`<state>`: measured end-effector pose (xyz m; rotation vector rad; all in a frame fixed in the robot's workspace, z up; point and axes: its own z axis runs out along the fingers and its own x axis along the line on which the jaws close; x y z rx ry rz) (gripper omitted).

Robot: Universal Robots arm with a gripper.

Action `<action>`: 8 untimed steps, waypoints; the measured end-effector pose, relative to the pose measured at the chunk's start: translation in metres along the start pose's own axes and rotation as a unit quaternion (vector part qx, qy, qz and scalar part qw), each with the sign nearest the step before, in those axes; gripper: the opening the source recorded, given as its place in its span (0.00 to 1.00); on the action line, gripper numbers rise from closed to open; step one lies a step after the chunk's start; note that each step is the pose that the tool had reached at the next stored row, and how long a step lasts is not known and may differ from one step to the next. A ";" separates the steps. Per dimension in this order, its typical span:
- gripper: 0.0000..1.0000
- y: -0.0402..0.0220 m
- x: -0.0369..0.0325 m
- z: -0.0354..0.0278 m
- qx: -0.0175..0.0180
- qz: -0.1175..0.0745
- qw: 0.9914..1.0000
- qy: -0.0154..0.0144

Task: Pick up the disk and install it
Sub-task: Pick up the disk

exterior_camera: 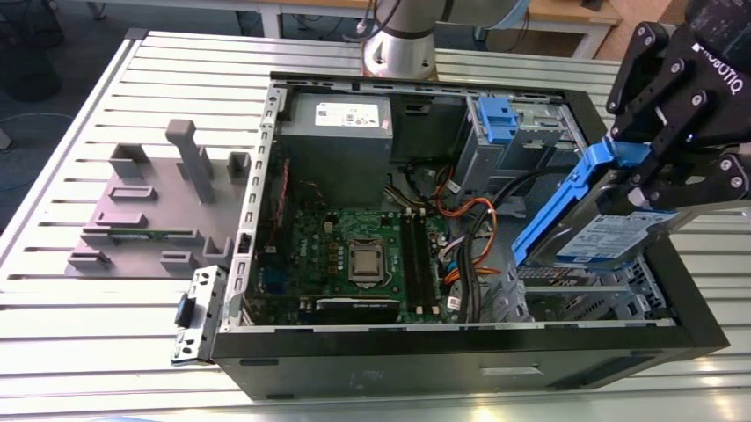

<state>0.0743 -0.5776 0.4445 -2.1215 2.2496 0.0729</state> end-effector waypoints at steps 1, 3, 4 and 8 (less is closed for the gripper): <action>0.37 -0.0012 0.0005 0.0001 0.000 0.000 1.000 0.000; 0.37 -0.0031 0.0019 0.0002 0.000 0.000 1.000 0.000; 0.37 -0.0038 0.0028 0.0002 0.000 0.000 1.000 0.000; 0.37 -0.0045 0.0047 0.0004 0.000 0.000 1.000 0.000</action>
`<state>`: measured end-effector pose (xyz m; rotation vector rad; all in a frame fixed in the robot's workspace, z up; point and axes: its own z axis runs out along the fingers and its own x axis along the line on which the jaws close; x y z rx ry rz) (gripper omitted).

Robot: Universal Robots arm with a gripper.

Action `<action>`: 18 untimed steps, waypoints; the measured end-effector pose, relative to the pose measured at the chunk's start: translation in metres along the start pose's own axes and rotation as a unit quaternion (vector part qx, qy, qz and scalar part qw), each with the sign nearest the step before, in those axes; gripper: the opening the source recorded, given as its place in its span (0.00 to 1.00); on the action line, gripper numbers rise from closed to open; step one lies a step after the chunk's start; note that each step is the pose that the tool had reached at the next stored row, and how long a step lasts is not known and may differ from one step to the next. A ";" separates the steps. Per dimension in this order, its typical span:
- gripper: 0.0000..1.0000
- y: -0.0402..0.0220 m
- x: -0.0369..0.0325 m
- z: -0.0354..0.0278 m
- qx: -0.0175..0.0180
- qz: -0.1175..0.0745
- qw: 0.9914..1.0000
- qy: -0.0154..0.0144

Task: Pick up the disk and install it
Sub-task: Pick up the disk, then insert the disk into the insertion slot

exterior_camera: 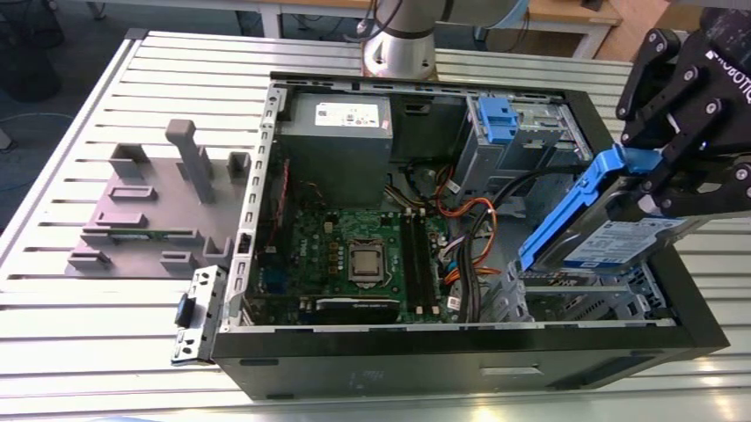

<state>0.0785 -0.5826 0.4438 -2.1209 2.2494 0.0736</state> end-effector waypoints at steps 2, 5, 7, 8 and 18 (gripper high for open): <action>0.37 -0.0001 0.0001 0.0000 0.000 0.000 1.000 0.000; 0.37 -0.0001 0.0005 -0.0001 0.000 0.000 1.000 0.000; 0.37 -0.0001 0.0008 -0.0001 0.000 0.000 1.000 0.000; 0.37 -0.0001 0.0011 0.0001 0.000 0.000 1.000 -0.001; 0.37 -0.0001 0.0030 0.0034 0.000 -0.001 1.000 -0.001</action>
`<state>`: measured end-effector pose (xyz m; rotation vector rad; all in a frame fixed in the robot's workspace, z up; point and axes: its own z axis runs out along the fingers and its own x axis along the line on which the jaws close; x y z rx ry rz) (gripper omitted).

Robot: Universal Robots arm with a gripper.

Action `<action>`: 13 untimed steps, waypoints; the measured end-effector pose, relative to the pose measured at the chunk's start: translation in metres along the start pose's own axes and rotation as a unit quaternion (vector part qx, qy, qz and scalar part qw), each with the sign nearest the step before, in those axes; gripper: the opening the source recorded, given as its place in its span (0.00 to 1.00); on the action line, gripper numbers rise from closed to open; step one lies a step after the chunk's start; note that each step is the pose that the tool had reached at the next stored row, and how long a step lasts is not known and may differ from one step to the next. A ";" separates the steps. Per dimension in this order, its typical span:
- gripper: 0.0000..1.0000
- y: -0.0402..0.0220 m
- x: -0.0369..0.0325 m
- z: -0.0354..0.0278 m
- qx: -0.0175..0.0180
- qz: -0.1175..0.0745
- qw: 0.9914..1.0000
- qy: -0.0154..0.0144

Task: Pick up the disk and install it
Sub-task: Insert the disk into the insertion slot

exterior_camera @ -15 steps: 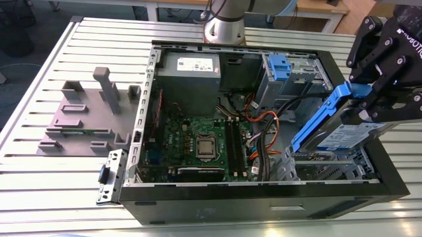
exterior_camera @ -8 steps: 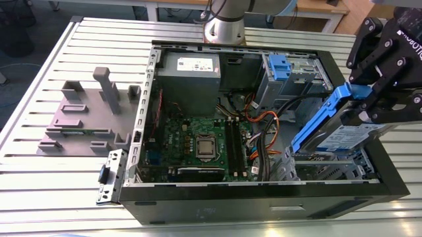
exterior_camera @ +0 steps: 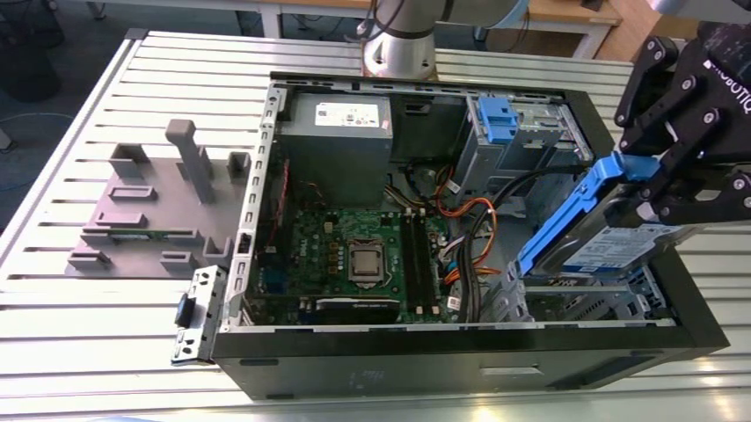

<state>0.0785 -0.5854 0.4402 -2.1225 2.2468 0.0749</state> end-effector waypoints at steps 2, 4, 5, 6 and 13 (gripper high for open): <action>0.37 0.0000 0.0001 0.0011 0.000 0.000 1.000 0.000; 0.37 -0.0003 0.0002 0.0023 0.000 -0.001 1.000 0.000; 0.37 -0.0006 0.0002 0.0028 0.000 -0.002 1.000 0.000; 0.37 -0.0010 0.0002 0.0033 0.000 -0.002 1.000 0.000; 0.37 -0.0025 0.0004 0.0072 0.000 -0.003 1.000 0.000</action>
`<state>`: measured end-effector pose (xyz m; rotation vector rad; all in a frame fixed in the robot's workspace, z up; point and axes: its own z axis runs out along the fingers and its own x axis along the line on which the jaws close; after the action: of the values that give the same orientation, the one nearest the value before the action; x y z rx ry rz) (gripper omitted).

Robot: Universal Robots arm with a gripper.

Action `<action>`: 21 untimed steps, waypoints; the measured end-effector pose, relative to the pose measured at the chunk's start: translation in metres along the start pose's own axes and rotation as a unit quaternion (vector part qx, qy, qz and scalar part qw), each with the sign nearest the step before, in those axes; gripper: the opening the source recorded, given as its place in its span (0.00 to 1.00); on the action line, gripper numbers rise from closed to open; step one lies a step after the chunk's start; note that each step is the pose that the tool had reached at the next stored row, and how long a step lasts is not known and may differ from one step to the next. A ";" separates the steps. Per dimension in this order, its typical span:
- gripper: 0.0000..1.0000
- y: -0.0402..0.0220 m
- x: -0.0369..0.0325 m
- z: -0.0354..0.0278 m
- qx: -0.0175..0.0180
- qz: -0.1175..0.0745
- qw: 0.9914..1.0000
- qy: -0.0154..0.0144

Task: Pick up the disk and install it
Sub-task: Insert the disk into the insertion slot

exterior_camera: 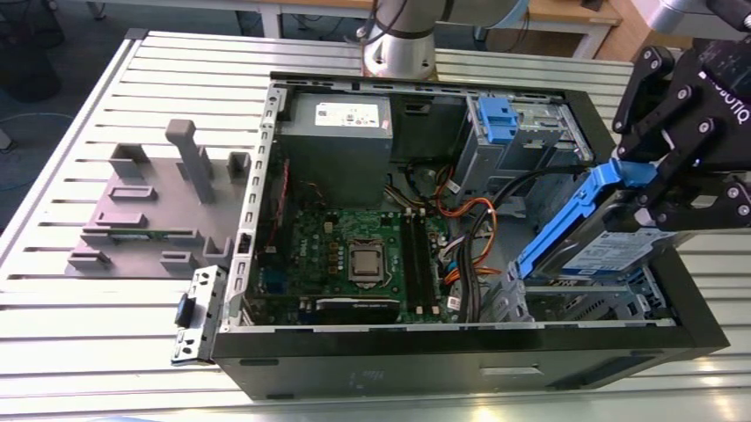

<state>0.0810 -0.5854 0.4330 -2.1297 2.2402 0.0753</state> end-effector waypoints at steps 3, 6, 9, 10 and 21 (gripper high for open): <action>0.37 0.0000 0.0002 0.0024 0.000 0.000 1.000 0.000; 0.37 0.0000 0.0003 0.0043 0.000 0.000 1.000 0.000; 0.37 0.0000 0.0005 0.0061 0.000 0.000 1.000 0.000; 0.37 0.0000 0.0005 0.0068 0.000 0.000 1.000 0.000; 0.37 0.0000 0.0012 0.0143 0.000 0.000 1.000 0.000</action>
<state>0.0810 -0.5856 0.4186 -2.1305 2.2395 0.0753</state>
